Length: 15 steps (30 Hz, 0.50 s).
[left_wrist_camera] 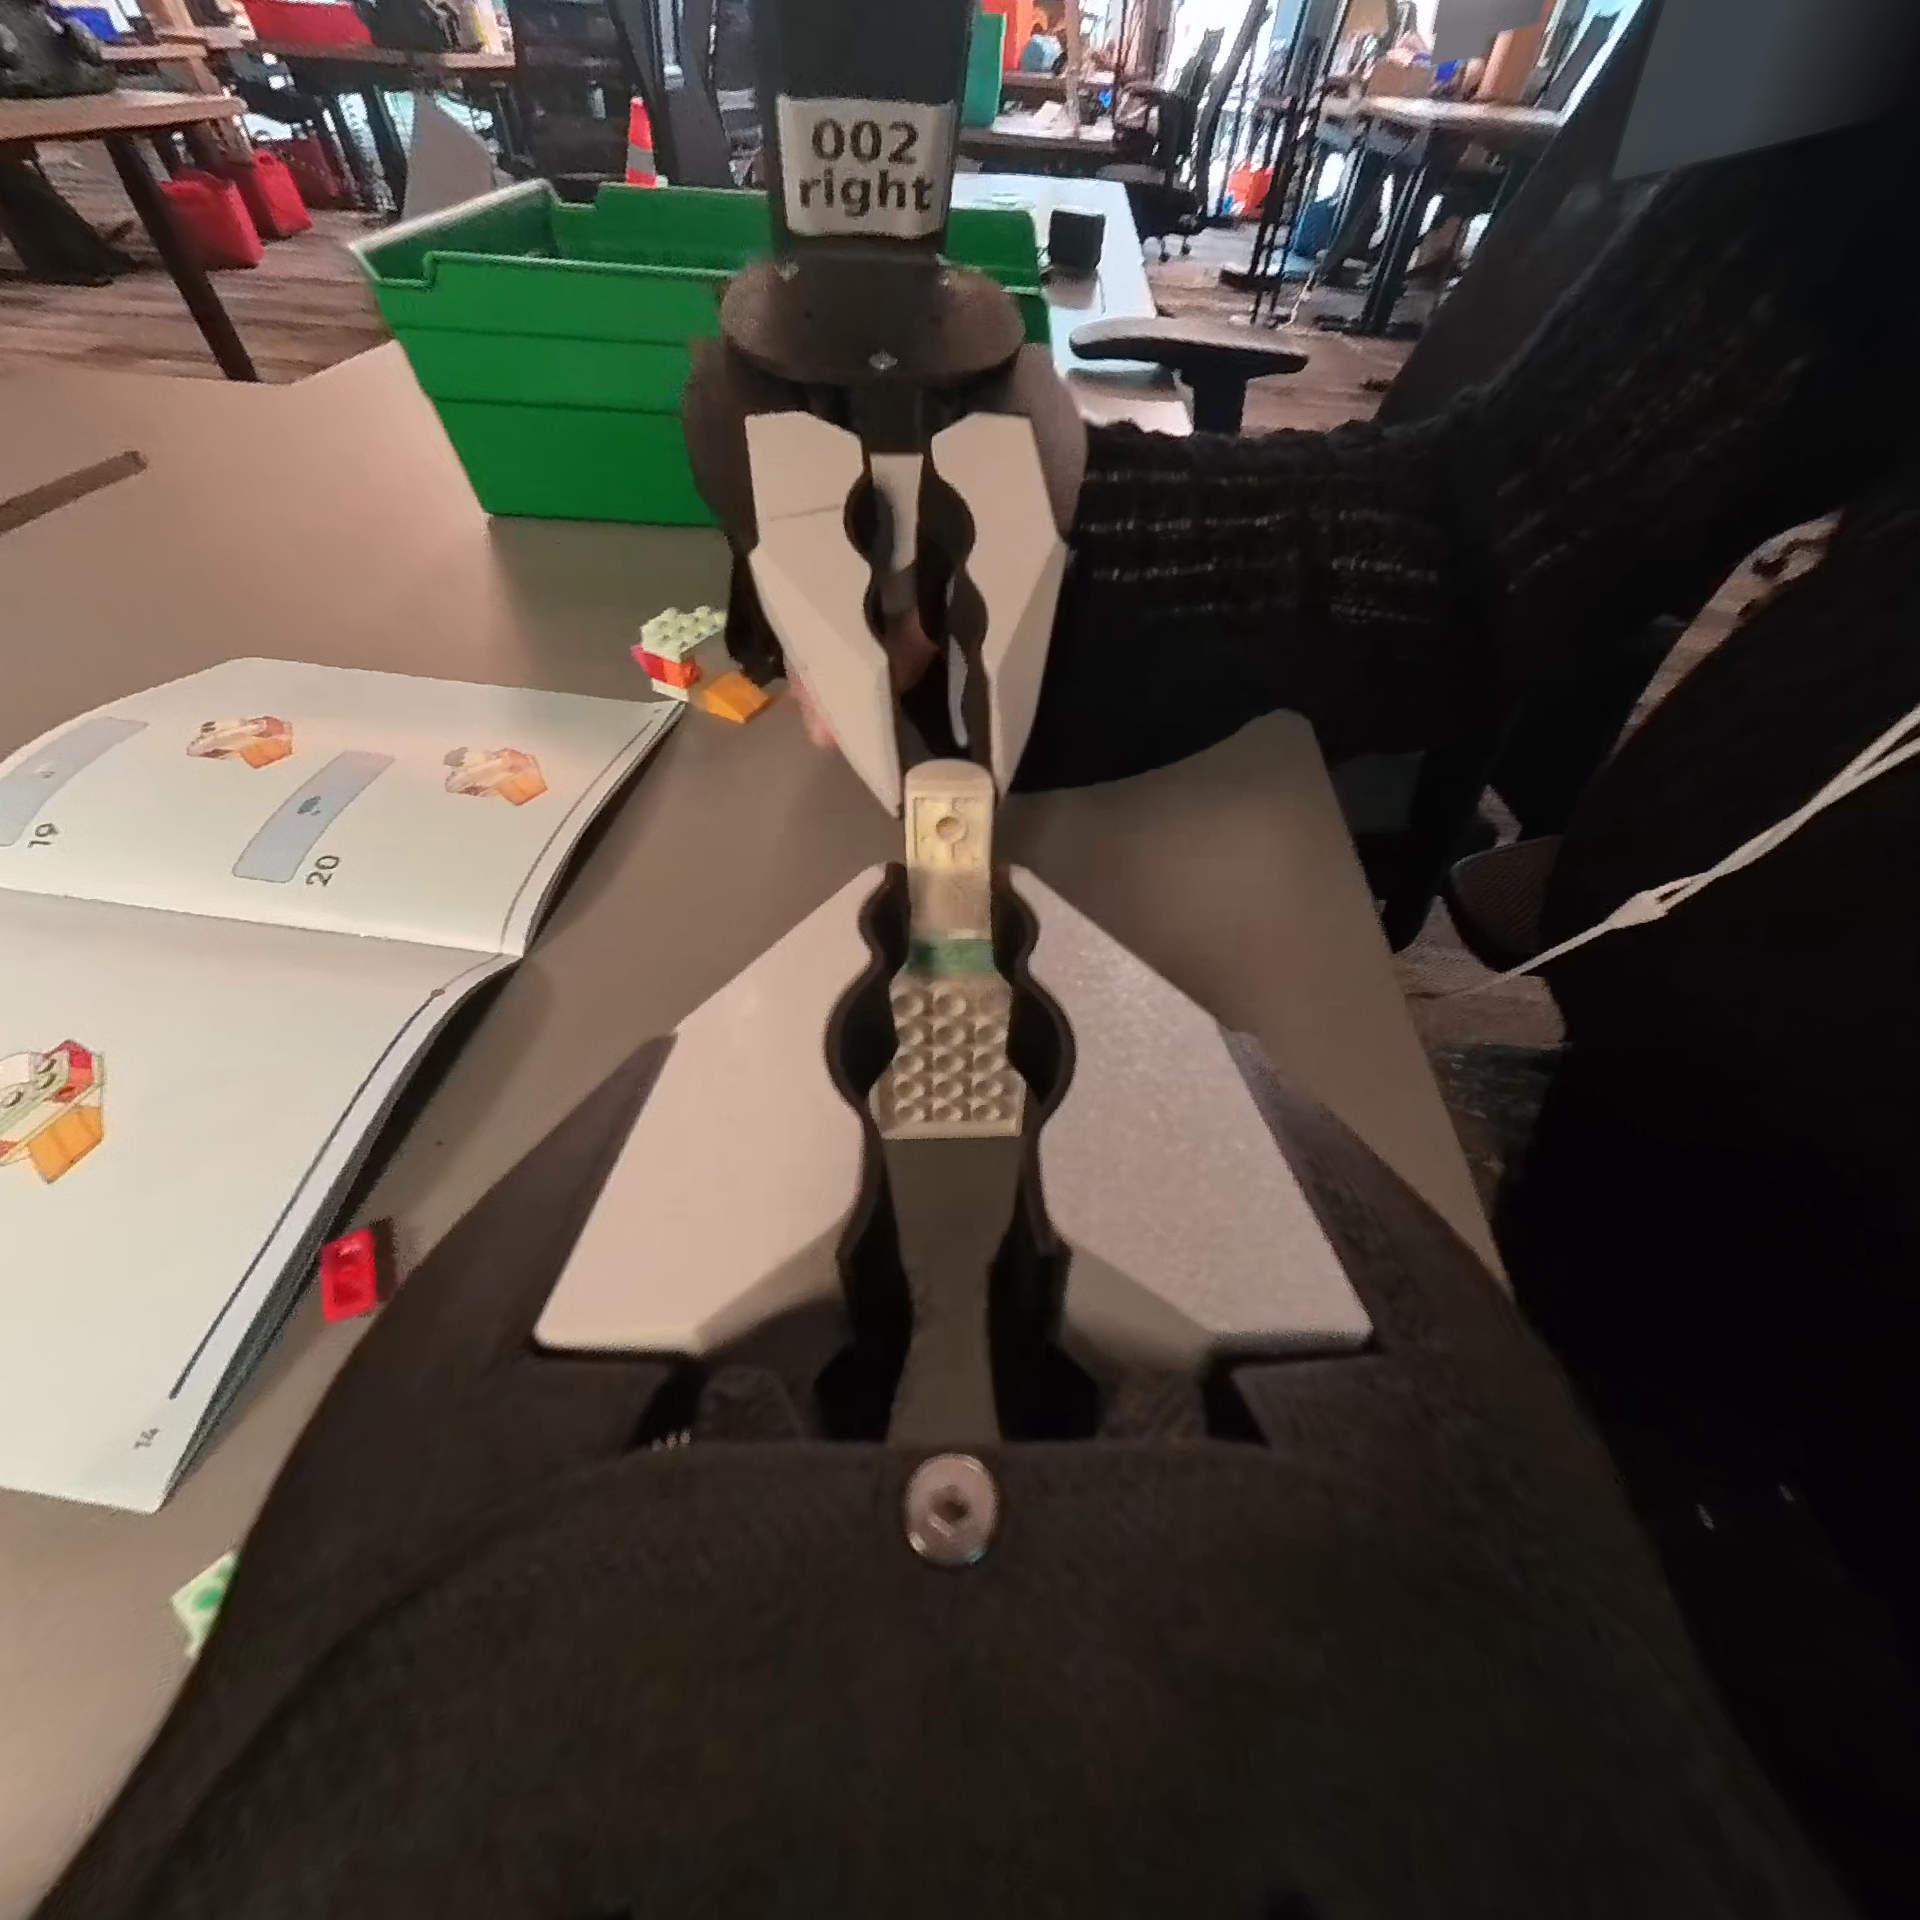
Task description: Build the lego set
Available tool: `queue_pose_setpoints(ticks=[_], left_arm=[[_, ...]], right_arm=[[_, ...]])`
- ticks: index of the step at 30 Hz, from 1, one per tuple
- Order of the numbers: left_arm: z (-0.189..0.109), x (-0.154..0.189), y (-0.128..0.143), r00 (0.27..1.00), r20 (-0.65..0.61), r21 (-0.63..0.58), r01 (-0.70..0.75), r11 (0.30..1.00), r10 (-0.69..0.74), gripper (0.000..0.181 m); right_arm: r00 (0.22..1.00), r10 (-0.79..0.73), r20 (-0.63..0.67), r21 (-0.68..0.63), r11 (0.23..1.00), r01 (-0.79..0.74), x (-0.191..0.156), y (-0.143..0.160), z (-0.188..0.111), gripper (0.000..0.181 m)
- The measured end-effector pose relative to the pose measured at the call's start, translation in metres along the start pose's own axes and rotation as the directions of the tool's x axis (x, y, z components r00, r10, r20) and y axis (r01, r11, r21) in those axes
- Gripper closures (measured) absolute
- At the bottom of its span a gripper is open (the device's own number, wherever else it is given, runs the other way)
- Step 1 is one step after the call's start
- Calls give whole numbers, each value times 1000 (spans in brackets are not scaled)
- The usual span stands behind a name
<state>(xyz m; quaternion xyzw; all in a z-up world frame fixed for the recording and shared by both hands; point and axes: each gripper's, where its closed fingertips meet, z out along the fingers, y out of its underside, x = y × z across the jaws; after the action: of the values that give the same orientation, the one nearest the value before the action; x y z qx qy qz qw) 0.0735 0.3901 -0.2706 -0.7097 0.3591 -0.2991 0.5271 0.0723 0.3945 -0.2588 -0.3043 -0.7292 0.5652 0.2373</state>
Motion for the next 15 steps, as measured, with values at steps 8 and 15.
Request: queue_pose_setpoints(ticks=[8, 15], left_arm=[[-24, 9, -25, 962, -209, 200, 217, 955, -175, 166], [-19, -6, -23, 953, -167, 188, 283, 940, -254, 166]], right_arm=[[994, 56, 91, 307, 948, -82, -5, -46, -23, 181], [992, 48, -113, 211, 977, -24, 18, -32, -2, 166]])
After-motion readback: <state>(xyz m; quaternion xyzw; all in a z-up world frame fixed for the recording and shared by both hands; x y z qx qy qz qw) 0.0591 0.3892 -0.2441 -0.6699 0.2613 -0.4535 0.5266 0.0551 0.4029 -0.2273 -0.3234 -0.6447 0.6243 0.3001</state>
